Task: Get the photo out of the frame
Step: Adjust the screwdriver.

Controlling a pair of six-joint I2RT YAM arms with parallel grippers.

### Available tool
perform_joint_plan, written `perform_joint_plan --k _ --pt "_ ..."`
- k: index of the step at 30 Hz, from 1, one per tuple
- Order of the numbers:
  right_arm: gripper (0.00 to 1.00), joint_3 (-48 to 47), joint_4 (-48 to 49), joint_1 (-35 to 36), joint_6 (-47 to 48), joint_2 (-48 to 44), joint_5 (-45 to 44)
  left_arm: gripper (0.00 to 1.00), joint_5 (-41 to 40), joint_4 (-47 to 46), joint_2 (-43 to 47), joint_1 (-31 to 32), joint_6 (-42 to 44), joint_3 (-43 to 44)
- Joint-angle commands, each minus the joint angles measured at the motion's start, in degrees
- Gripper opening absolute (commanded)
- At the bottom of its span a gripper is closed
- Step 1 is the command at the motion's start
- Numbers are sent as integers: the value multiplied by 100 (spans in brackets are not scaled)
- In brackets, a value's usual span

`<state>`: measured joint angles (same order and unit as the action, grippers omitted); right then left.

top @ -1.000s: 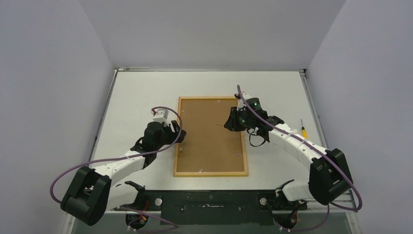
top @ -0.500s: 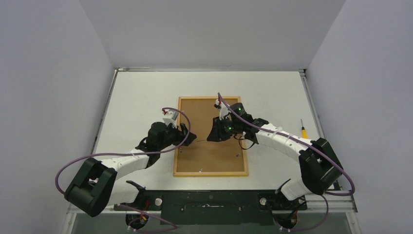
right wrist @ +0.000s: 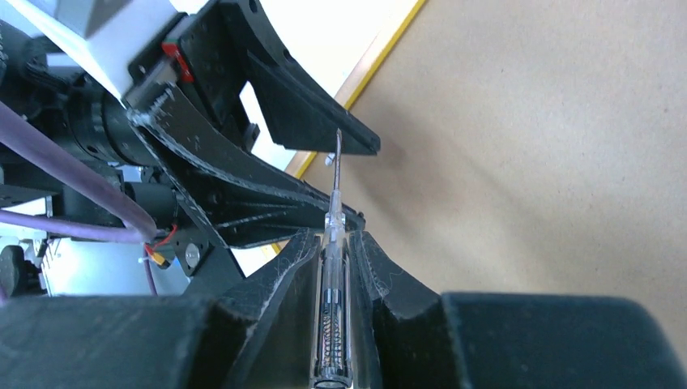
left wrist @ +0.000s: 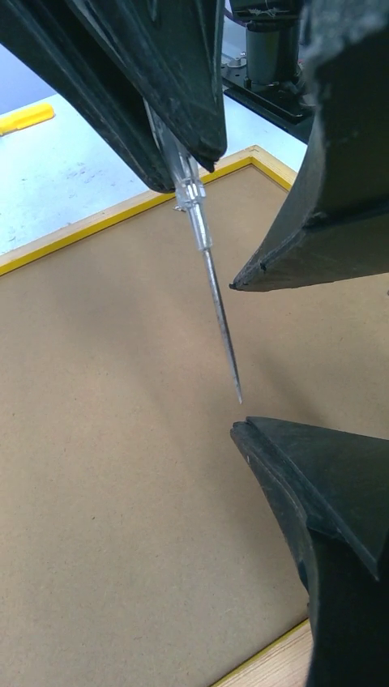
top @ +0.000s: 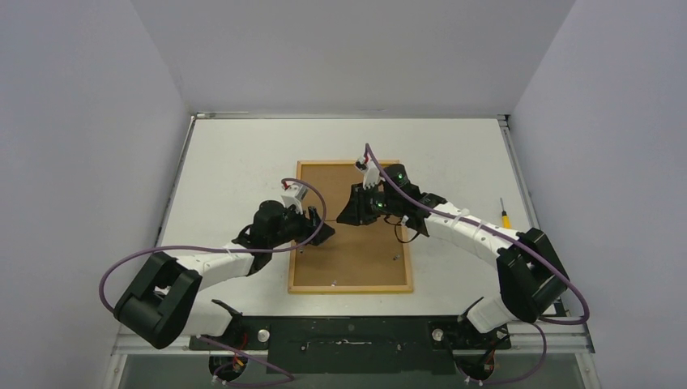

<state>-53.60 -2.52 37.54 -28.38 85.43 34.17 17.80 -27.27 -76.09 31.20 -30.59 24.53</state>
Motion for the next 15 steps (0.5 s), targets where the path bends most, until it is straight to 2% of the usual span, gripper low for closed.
perform_joint_plan --k 1,4,9,15 --pt "5 -458 282 8 -12 129 -167 55 -35 -332 206 27 111 159" --pt "5 -521 -138 12 93 182 -386 54 -442 -329 592 13 89 -48" --pt "5 -361 -236 54 159 162 -356 53 -778 -246 994 -75 56 -243" --pt "5 -161 58 174 171 129 -5 52 -688 -200 808 -114 8 -135"
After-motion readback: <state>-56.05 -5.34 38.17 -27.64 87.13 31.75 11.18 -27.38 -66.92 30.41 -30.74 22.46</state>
